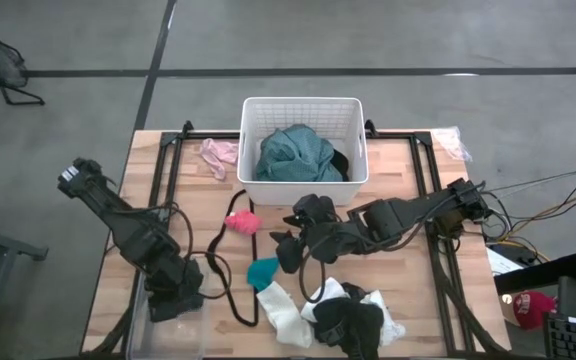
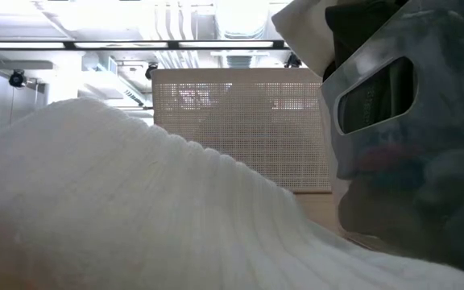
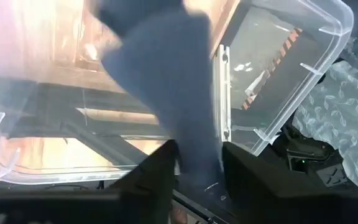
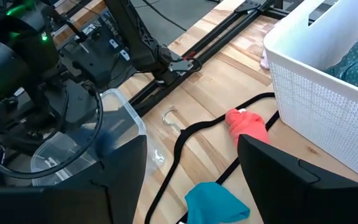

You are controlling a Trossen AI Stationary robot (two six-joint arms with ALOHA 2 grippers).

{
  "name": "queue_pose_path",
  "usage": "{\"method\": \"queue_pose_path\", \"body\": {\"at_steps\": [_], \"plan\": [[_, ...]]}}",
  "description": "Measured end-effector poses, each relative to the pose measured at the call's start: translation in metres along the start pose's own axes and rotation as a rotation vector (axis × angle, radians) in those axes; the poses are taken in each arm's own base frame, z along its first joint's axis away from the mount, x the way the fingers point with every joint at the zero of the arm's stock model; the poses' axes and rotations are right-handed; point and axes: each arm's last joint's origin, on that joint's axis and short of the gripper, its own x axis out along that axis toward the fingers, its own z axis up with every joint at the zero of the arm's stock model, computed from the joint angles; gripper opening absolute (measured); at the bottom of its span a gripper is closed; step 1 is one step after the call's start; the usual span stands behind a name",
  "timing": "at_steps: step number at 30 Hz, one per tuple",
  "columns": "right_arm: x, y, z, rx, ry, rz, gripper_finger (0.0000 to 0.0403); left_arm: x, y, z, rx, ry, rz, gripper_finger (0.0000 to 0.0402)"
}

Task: Pick & Place Cloths
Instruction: Put the dark blue sock into the left transparent bin, then put the orange sock into the left transparent bin

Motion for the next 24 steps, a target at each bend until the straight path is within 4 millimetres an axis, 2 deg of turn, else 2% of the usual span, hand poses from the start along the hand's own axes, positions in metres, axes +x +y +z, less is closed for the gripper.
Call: {"method": "queue_pose_path", "body": {"at_steps": [6,11,16,21,24], "plan": [[0.0,0.0,0.0,-0.003,-0.001,-0.001,0.0228,-0.002,-0.001,-0.001,0.037,-0.004,-0.006,0.0207],[0.002,-0.002,0.003,0.001,-0.005,-0.007,0.0221,-0.009,-0.004,-0.001,0.088,-0.042,-0.015,0.0226],[-0.004,0.0,0.009,-0.011,-0.016,0.009,0.022,-0.03,-0.005,0.008,0.134,-0.247,0.015,0.0225],[-0.017,0.004,0.023,-0.042,-0.046,0.045,0.0231,-0.056,0.003,0.025,0.052,-0.559,0.127,0.0224],[-0.029,0.005,0.032,-0.067,-0.058,0.068,0.0239,-0.065,0.012,0.036,0.009,-0.664,0.196,0.0225]]}}
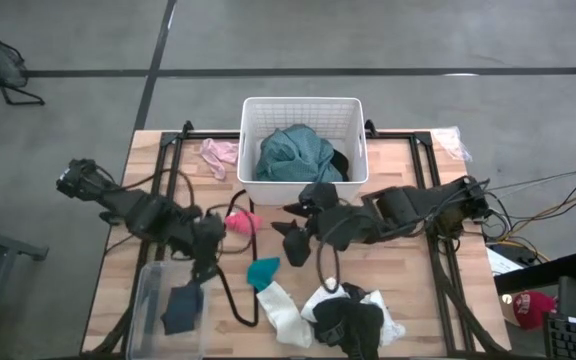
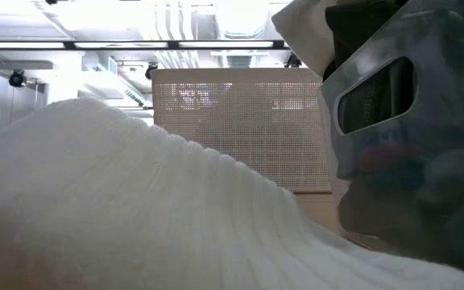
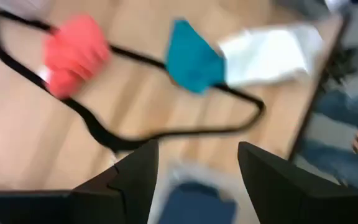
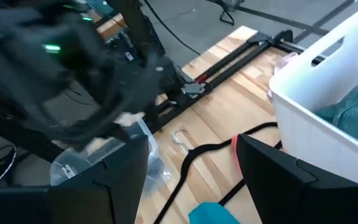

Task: Pick & Place Cloths
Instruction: Put the orange sock into the left transparent bin

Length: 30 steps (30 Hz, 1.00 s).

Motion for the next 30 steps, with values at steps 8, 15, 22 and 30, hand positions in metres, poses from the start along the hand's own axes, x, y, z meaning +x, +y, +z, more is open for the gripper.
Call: {"method": "queue_pose_path", "body": {"at_steps": [8,15,22,30], "plan": [[-0.027,-0.012,0.013,-0.044,0.023,-0.035,0.0256,0.022,0.022,0.034,-0.028,-0.187,0.084,0.0225],[-0.039,-0.019,0.018,-0.092,0.036,-0.054,0.0251,0.055,0.04,0.044,-0.258,-0.356,0.206,0.0225],[-0.044,-0.025,0.017,-0.128,0.054,-0.092,0.0226,0.088,0.055,0.029,-0.547,-0.446,0.323,0.0227],[-0.051,-0.031,0.02,-0.16,0.061,-0.114,0.0211,0.12,0.063,0.018,-0.598,-0.434,0.281,0.0228]]}}
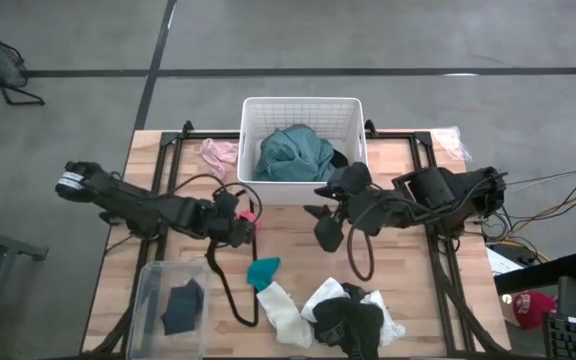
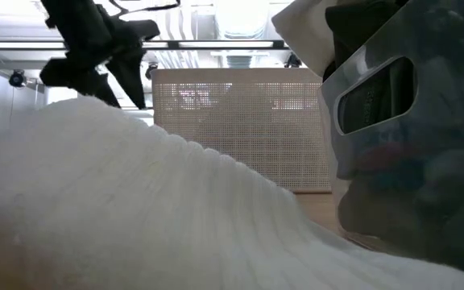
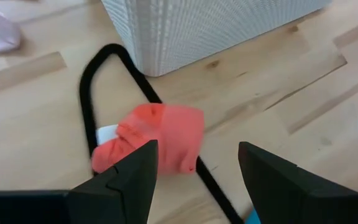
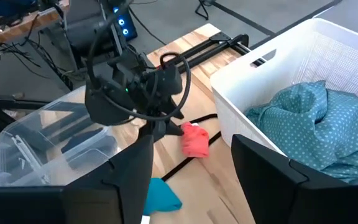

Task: Pick & Place Cloths
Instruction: Put the orange sock into the left transparent bin

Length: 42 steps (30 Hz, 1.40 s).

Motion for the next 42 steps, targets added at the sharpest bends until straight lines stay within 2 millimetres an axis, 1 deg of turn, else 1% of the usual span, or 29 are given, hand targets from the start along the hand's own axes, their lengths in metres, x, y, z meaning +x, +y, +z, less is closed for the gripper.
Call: {"method": "queue_pose_path", "body": {"at_steps": [4,12,20,26,33,38,40,42], "plan": [[0.0,-0.001,0.001,-0.02,-0.002,-0.002,0.0211,0.011,0.002,-0.007,-0.017,0.001,-0.027,0.0227],[0.001,-0.003,0.002,-0.026,-0.003,-0.01,0.0229,0.026,0.012,-0.021,-0.011,0.027,-0.023,0.0227],[0.004,-0.007,0.005,-0.034,-0.004,-0.024,0.0248,0.047,0.012,-0.034,-0.021,0.023,-0.084,0.0227],[0.005,-0.008,0.006,-0.031,-0.005,-0.03,0.0256,0.062,0.017,-0.044,-0.03,0.043,-0.038,0.0227],[0.006,-0.009,0.007,-0.029,-0.006,-0.033,0.0236,0.07,0.016,-0.046,0.047,0.009,-0.011,0.0227],[0.006,-0.009,0.007,-0.026,-0.006,-0.035,0.0221,0.079,0.015,-0.051,0.104,0.041,0.007,0.0226],[0.006,-0.009,0.007,-0.026,-0.006,-0.035,0.0217,0.083,0.014,-0.053,0.107,0.058,0.007,0.0218],[0.006,-0.009,0.007,-0.026,-0.006,-0.035,0.0214,0.086,0.012,-0.055,0.108,0.06,-0.003,0.02]]}}
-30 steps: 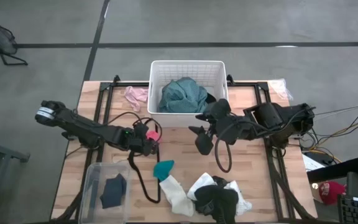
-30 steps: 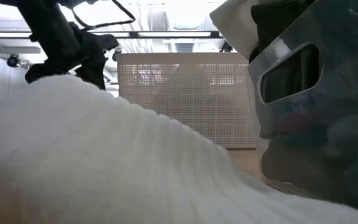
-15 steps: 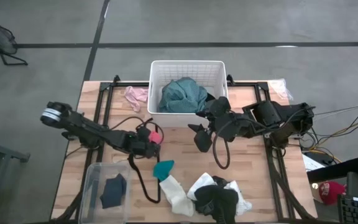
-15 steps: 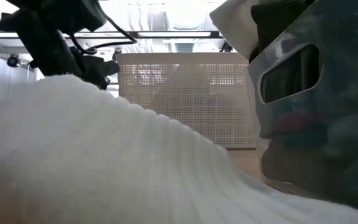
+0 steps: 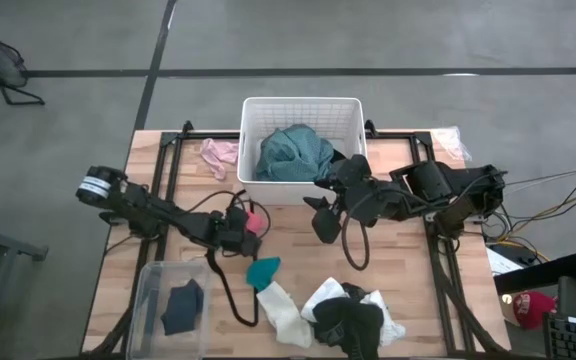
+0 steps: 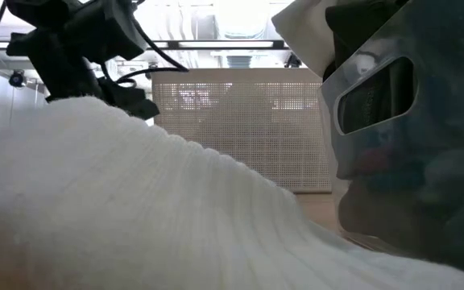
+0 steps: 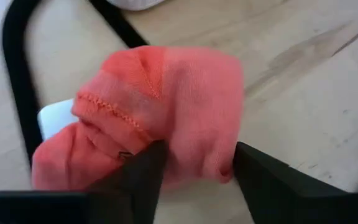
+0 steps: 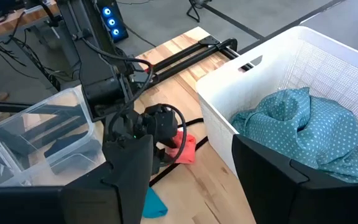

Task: Pick & Place Cloths
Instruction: Put the orange sock into the left transparent bin

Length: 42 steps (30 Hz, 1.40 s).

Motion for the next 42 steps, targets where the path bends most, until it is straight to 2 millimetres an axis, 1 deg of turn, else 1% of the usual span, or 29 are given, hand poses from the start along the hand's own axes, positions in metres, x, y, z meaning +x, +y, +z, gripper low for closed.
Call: {"method": "queue_pose_path", "body": {"at_steps": [3,9,10,13,17,22,27,34,37,42], "plan": [[0.0,0.0,0.0,0.0,0.0,0.0,0.021,0.003,-0.003,0.0,0.023,-0.006,-0.022,0.0155],[0.0,0.0,0.0,0.0,0.001,-0.002,0.0216,0.003,-0.004,0.0,0.024,0.001,-0.034,0.0031],[0.0,0.0,0.0,0.0,0.001,-0.002,0.0217,0.003,-0.004,0.001,0.024,0.003,-0.037,0.0019],[0.0,0.0,0.0,0.0,0.001,-0.002,0.0221,0.0,-0.004,0.002,0.02,0.006,-0.05,0.0016],[0.0,0.0,0.0,0.0,0.001,-0.002,0.0224,-0.008,-0.005,0.006,0.025,0.011,-0.092,0.001],[0.0,0.0,0.0,0.0,0.001,-0.002,0.0228,-0.023,-0.004,0.011,0.016,-0.008,-0.141,0.0009],[0.0,0.0,0.0,0.005,0.002,-0.002,0.0222,-0.044,-0.003,0.019,-0.012,-0.032,-0.228,0.0009],[0.003,0.0,-0.001,-0.002,0.003,-0.009,0.0204,-0.083,0.002,0.03,0.046,0.088,-0.474,0.0009],[0.005,0.0,-0.001,-0.004,0.006,-0.016,0.0198,-0.106,0.005,0.038,0.063,0.138,-0.576,0.0009],[0.008,-0.001,-0.003,-0.007,0.011,-0.027,0.019,-0.149,0.011,0.055,0.093,0.163,-0.671,0.0009]]}}
